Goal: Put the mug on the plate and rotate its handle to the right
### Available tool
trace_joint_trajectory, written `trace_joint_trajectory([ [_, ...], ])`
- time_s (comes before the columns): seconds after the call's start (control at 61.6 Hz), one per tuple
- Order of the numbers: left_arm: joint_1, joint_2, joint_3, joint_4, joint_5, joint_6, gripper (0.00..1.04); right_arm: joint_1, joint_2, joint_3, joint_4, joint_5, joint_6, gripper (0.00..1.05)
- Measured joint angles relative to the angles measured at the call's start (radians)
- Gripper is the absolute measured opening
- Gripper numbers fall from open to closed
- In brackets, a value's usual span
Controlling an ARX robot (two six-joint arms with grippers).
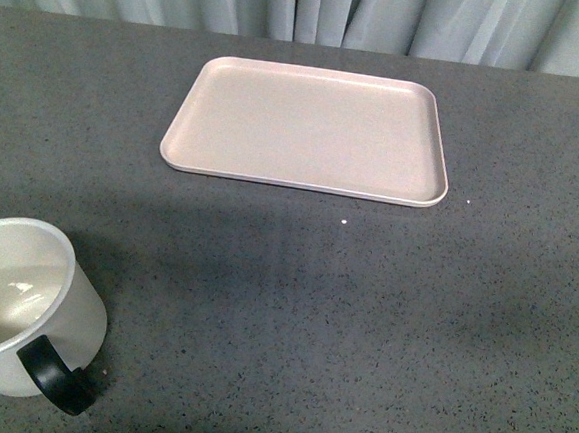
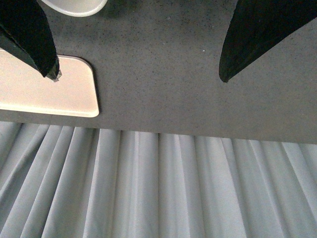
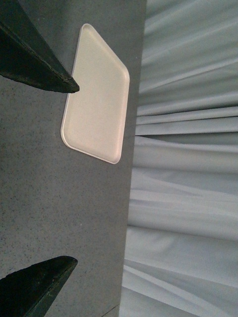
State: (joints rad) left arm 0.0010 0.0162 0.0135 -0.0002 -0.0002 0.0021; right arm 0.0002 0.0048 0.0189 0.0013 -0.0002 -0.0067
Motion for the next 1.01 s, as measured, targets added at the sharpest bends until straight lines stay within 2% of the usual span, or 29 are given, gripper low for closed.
trace_joint_trajectory([
  [0.422, 0.001, 0.002, 0.001, -0.002, 0.006, -0.001, 0.95, 0.0, 0.0, 0.0, 0.0, 0.0, 0.0, 0.96],
  [0.438, 0.005, 0.01, 0.004, -0.015, 0.022, -0.006, 0.95, 0.0, 0.0, 0.0, 0.0, 0.0, 0.0, 0.96],
  [0.487, 0.047, 0.113, 0.084, -0.205, 0.182, -0.018, 0.95, 0.0, 0.0, 0.0, 0.0, 0.002, 0.0, 0.96],
  [0.519, 0.056, 0.225, 0.14, -0.298, 0.252, -0.018, 0.95, 0.0, 0.0, 0.0, 0.0, -0.002, 0.0, 0.96],
  [0.552, 0.054, 0.304, 0.167, -0.32, 0.278, -0.014, 0.95, 0.0, 0.0, 0.0, 0.0, -0.001, 0.0, 0.96],
  [0.714, 0.023, 0.615, 0.266, -0.178, 0.317, 0.023, 0.95, 0.0, 0.0, 0.0, 0.0, 0.0, 0.0, 0.96],
  [0.762, -0.01, 0.749, 0.312, -0.102, 0.299, 0.064, 0.95, 0.0, 0.0, 0.0, 0.0, 0.0, 0.0, 0.95],
  [0.908, -0.04, 0.938, 0.361, -0.038, 0.286, 0.122, 0.95, 0.0, 0.0, 0.0, 0.0, 0.0, 0.0, 0.96],
  [1.006, -0.039, 1.033, 0.369, -0.014, 0.356, 0.136, 0.95, 0.0, 0.0, 0.0, 0.0, 0.0, 0.0, 0.96],
])
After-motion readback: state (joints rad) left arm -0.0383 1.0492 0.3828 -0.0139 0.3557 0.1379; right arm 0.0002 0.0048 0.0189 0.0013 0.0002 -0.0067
